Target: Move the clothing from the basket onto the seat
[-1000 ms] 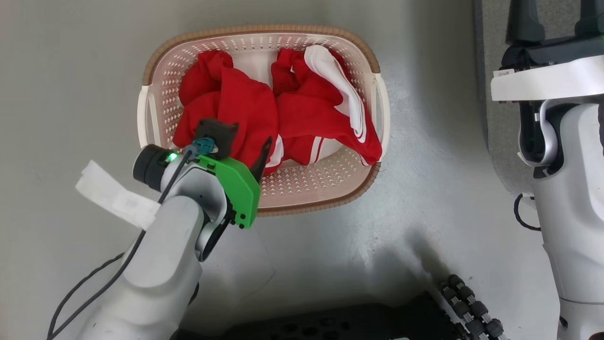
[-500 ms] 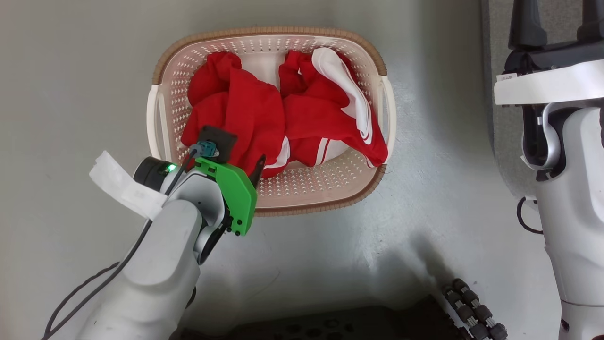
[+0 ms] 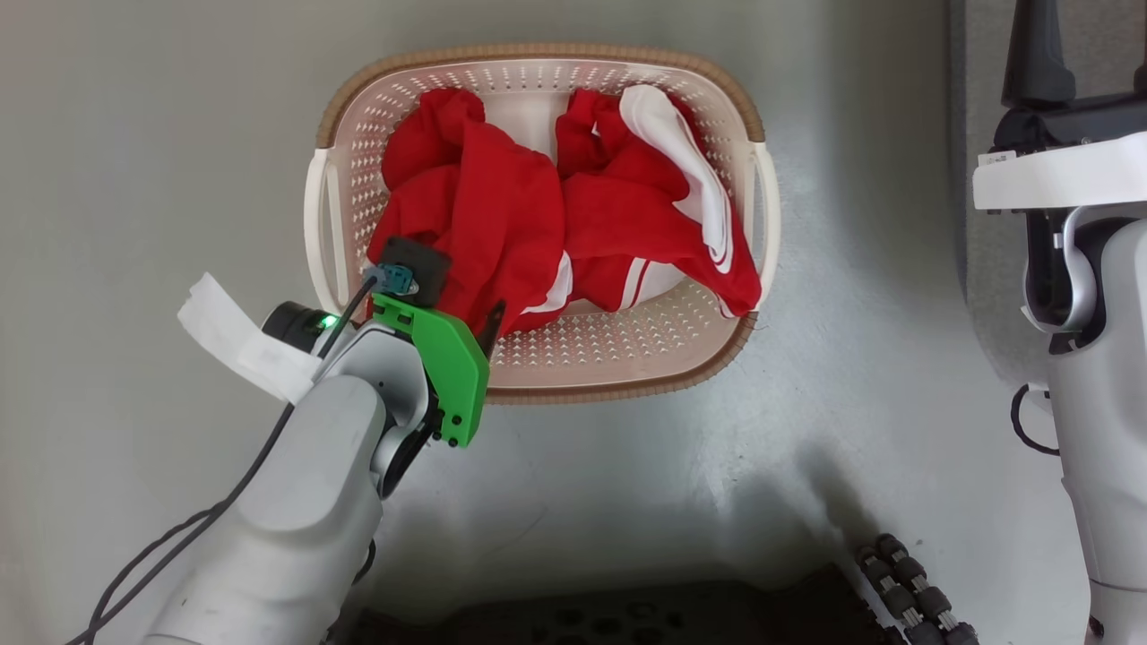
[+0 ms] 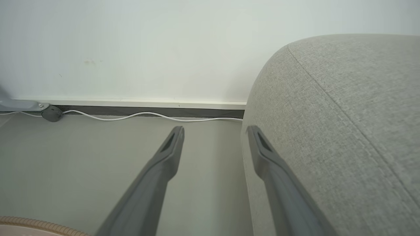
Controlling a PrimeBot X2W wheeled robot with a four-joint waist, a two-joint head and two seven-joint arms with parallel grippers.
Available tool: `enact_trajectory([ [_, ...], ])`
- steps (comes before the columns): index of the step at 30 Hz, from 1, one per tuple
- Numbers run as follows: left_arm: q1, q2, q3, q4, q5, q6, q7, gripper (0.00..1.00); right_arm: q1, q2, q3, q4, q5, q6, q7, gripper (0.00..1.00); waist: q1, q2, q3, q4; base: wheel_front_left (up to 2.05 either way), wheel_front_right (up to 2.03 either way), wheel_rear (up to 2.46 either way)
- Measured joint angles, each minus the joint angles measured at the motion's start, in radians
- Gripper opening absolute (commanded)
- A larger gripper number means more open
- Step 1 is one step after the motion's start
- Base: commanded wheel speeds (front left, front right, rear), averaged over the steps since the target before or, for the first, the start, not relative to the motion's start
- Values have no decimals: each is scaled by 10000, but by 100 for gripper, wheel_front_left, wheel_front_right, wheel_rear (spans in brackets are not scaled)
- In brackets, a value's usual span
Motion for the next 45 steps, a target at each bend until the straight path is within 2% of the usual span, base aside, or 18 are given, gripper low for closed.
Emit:
enact_trajectory([
  [26, -824, -94, -416, 665, -616, 0, -525, 100, 337, -295, -257, -311, -230, 96, 0, 100, 0, 0, 506, 396, 0, 0, 0],
  [45, -920, -96, -1229, 1133, -1315, 0, -894, 100, 476, -282, -236, -472, -240, 182, 0, 100, 0, -1, 675, 242, 0, 0, 0],
])
